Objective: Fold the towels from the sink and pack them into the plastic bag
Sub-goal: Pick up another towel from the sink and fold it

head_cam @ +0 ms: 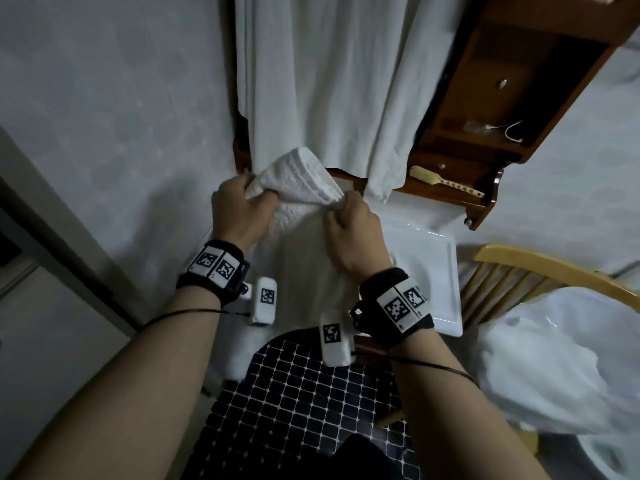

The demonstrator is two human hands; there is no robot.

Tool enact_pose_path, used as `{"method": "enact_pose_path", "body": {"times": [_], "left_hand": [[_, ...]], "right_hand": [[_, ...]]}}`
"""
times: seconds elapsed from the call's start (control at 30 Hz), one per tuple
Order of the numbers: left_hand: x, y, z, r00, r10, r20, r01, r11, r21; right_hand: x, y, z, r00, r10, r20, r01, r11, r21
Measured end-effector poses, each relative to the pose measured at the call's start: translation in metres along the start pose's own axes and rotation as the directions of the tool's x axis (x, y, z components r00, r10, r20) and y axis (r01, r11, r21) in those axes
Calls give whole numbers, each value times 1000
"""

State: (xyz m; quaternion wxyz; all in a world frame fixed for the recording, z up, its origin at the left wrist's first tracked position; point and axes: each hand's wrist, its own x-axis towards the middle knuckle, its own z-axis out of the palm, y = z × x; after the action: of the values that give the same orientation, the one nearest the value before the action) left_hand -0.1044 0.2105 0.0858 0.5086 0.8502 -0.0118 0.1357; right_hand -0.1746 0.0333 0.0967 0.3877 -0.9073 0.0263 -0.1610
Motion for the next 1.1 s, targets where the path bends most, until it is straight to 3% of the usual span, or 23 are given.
{"method": "enact_pose_path", "body": {"times": [0.1, 0.27, 0.4, 0.47, 0.53, 0.6, 0.67, 0.77, 0.9, 1.03, 1.1], "left_hand": [[35, 23, 14, 996, 54, 77, -54, 999, -4], [79, 65, 126, 939, 248, 238, -281, 952, 117], [70, 58, 250, 883, 114, 454, -281, 905, 320], [48, 39, 293, 789, -7, 615, -288, 879, 380], [22, 19, 328, 627, -147, 765, -312, 852, 420], [-2, -2, 351, 473, -273, 838, -317, 834, 451], [-19, -18, 366, 381, -348, 856, -294, 833, 469], [-32, -34, 383, 281, -379, 882, -255, 856, 449], [-42, -49, 406, 238, -398, 886, -299, 838, 457], [-57, -74, 419, 105, -403, 909, -331, 848, 414], [-62, -86, 429, 118, -410, 905, -307, 851, 426]], "right_hand": [[12, 15, -14, 996, 16, -93, -8, 996, 84], [58, 104, -72, 981, 100, -168, -83, 991, 104], [78, 236, -112, 956, 286, -60, -289, 956, -45], [74, 293, -113, 906, 424, 26, -417, 900, -127], [66, 339, -111, 819, 563, 105, -538, 819, -199], [57, 368, -108, 738, 659, 144, -622, 748, -234], [51, 386, -106, 698, 703, 140, -670, 709, -222], [50, 403, -104, 679, 727, 108, -704, 685, -187], [50, 407, -101, 647, 759, 76, -734, 647, -208], [47, 400, -93, 618, 773, 143, -749, 634, -192], [50, 395, -87, 642, 755, 134, -728, 655, -201]]}}
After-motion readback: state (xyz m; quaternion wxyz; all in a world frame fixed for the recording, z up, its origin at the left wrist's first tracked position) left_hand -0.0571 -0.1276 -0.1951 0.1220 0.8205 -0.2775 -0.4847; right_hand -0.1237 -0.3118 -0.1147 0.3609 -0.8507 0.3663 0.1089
